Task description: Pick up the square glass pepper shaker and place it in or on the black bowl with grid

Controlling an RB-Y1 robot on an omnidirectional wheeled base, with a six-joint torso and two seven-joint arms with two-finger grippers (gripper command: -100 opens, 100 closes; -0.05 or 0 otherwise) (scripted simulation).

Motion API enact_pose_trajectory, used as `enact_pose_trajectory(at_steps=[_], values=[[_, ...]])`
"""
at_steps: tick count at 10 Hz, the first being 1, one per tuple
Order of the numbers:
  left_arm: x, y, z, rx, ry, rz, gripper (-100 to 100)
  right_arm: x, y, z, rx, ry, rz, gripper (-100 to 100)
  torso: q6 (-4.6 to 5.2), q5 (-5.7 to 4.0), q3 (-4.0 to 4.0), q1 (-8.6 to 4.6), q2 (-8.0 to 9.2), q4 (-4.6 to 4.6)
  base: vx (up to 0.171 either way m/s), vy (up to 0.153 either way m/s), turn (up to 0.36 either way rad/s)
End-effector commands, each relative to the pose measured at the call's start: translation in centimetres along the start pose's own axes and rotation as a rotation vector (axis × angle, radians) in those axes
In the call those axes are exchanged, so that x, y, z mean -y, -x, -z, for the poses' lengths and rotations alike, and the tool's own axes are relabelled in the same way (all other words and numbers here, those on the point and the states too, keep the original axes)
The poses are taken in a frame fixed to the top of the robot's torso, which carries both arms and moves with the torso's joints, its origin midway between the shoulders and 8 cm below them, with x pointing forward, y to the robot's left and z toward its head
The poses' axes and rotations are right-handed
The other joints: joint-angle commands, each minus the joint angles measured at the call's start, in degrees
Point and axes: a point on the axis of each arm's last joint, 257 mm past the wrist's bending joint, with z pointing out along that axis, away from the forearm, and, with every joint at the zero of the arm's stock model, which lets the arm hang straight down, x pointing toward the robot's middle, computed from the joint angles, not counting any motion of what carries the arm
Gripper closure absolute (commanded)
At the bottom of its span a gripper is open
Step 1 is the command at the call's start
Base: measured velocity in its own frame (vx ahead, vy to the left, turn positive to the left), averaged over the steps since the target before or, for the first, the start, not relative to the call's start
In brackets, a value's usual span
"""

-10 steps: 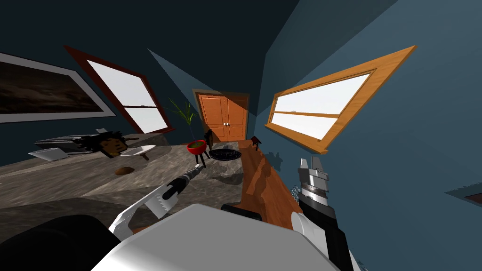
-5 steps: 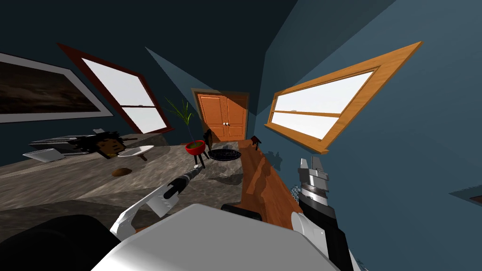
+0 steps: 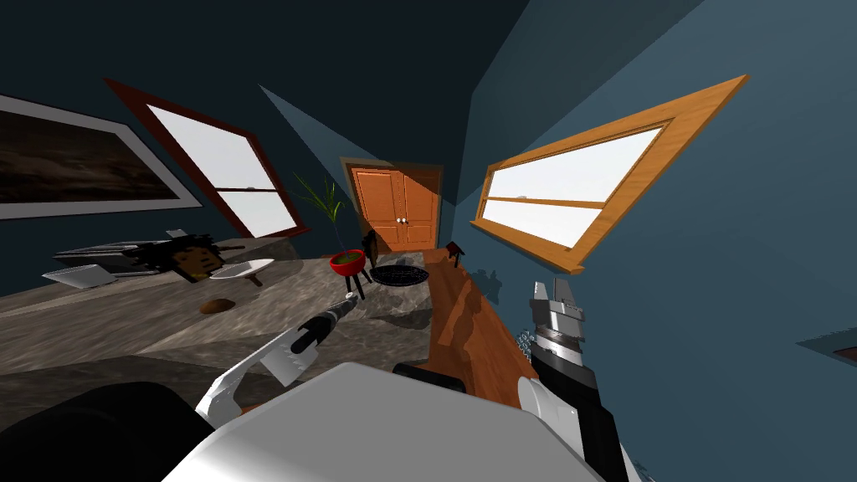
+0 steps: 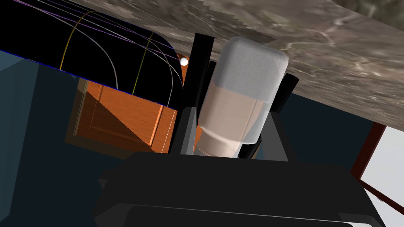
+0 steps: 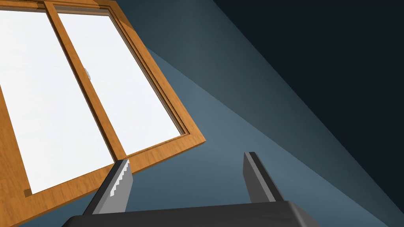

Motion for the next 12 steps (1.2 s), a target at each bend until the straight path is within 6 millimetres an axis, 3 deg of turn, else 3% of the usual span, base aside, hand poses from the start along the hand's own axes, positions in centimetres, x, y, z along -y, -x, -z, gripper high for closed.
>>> enact_pose_trajectory(at_steps=[1, 2, 3, 4, 5, 12], values=[[0.0, 0.0, 0.0, 0.000, 0.000, 0.000, 0, 0.0, 0.0, 0.0, 0.000, 0.000, 0.000, 0, 0.00, 0.00, 0.00, 0.00, 0.00, 0.00, 0.000, 0.000, 0.000], [0.4, 0.1, 0.5, -0.005, -0.005, -0.002, 100, 0.0, 0.0, 0.0, 0.000, 0.000, 0.000, 0, 0.00, 0.00, 0.00, 0.00, 0.00, 0.00, 0.005, 0.000, 0.010], [0.2, 0.1, 0.3, -0.003, -0.003, -0.002, 100, 0.0, 0.0, 0.0, 0.000, 0.000, 0.000, 0, 0.01, -0.02, 0.01, -0.02, 0.00, 0.01, 0.000, 0.000, 0.000], [0.3, 0.1, 0.3, -0.003, -0.003, -0.001, 0, 0.0, 0.0, 0.0, 0.000, 0.000, 0.000, 0, 0.01, -0.01, 0.01, -0.02, 0.01, 0.01, 0.000, 0.000, 0.000], [-0.2, -0.2, 0.5, -0.021, 0.003, 0.011, 100, 0.0, 0.0, 0.0, 0.000, 0.000, 0.000, 0, 0.01, -0.01, 0.01, -0.01, 0.01, 0.01, -0.033, -0.025, -0.027], [-3.0, -2.0, 1.9, -0.126, 0.051, 0.084, 100, 0.0, 0.0, 0.0, 0.000, 0.000, 0.000, 0, -0.25, 0.69, 0.03, -0.26, 0.57, -0.49, -0.074, -0.068, -0.035]])
